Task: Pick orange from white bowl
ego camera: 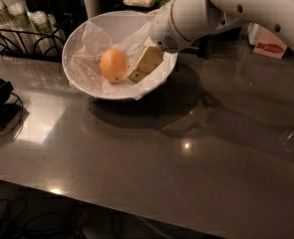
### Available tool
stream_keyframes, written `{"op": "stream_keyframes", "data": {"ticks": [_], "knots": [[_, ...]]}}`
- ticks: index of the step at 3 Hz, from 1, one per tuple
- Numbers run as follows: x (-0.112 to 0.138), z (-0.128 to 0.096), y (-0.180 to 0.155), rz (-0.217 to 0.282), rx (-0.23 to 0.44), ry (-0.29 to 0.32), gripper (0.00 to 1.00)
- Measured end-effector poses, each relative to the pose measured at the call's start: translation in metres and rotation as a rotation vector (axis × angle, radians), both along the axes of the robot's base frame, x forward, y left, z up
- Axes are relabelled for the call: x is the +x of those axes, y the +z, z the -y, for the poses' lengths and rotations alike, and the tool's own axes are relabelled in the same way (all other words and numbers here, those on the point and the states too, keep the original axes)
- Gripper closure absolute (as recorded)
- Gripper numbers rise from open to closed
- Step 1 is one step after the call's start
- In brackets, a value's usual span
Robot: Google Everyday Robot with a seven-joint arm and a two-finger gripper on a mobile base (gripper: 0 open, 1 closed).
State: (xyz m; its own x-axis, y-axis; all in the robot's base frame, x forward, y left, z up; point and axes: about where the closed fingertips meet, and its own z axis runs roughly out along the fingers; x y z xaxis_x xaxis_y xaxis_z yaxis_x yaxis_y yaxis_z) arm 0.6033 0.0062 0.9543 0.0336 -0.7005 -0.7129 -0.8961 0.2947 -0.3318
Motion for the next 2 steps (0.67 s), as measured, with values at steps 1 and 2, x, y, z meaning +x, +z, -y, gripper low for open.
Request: {"op": "stream_keyframes", "data": {"ticks": [1, 2], "knots": [[0.021, -0.023, -0.008, 0.004, -0.017, 0.058, 0.00], [0.056, -0.054, -0.030, 0.002, -0.083, 0.136, 0.00]]}}
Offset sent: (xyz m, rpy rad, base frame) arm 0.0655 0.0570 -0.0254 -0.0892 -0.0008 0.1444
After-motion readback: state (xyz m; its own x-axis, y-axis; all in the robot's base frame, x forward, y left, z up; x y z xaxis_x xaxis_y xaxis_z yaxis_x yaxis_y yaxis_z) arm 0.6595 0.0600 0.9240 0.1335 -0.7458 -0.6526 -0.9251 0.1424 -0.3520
